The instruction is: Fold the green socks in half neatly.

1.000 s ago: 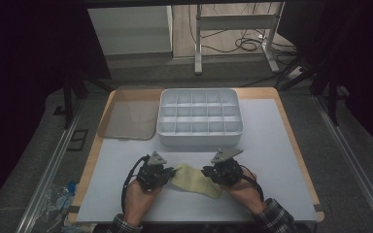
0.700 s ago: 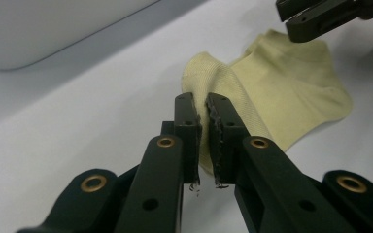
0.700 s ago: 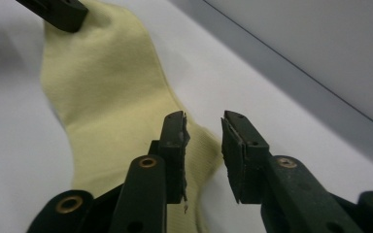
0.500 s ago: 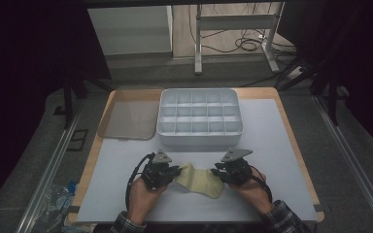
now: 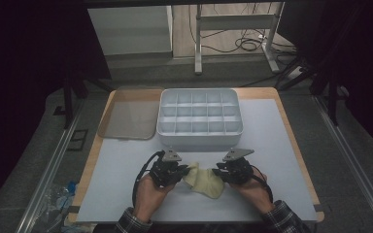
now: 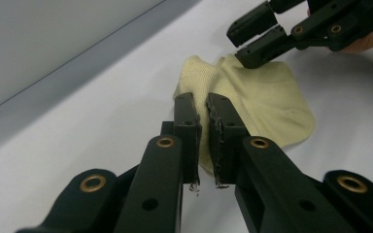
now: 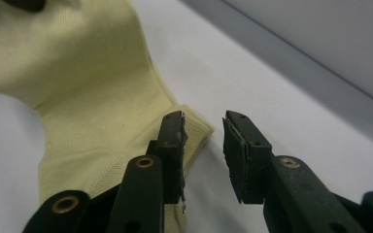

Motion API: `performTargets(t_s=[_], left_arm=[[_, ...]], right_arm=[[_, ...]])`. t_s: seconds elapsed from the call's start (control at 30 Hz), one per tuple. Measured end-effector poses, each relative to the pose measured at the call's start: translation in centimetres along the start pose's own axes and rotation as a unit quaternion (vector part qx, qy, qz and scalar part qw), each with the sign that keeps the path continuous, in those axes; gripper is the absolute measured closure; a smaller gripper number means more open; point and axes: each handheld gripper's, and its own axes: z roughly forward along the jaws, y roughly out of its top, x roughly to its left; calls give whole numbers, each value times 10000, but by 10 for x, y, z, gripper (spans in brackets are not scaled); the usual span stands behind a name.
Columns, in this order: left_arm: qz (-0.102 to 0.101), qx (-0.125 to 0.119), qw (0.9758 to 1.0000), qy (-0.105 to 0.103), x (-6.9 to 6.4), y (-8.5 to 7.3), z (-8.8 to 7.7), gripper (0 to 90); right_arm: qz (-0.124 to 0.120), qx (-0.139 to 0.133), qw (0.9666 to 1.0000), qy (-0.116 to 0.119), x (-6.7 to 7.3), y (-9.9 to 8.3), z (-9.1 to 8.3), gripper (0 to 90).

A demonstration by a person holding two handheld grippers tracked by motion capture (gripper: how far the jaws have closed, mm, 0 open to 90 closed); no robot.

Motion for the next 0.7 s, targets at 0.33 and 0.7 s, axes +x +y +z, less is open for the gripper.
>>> performTargets(t_s=[0.33,0.7], left_arm=[[113,104,9996,-228,-14,8,17,833],[187,265,9988,-379,-24,13,37,828]], right_arm=[[182,-120,9995,-223,-16,-6,-20,667],[379,-151,9986,-323,-27,-17,-32,657]])
